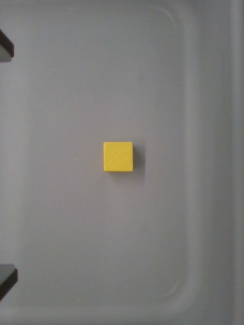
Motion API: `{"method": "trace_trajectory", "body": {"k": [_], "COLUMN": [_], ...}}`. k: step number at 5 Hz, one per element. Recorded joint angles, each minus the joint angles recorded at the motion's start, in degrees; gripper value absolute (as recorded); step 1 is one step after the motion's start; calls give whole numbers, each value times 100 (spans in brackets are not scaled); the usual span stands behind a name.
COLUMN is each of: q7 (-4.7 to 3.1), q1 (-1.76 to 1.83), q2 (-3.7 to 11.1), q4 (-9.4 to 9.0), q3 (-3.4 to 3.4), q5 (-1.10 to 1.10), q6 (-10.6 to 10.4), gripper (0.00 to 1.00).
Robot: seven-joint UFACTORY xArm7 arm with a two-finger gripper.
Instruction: Pick yellow cube
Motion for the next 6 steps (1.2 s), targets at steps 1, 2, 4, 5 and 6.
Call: {"method": "trace_trajectory", "body": {"k": [1,2,4,5,6], "q7": [0,-14,-32,-32,-52], "q1": [0,-3,-6,-6,-9], "q2": [0,85,191,191,312], "q4": [0,-55,-123,-123,-201], "q3": [0,-2,-5,-5,-8], "q5": [0,14,32,32,52], "q6": [0,-122,-275,-275,-450], "gripper": [0,0,0,0,0]}}
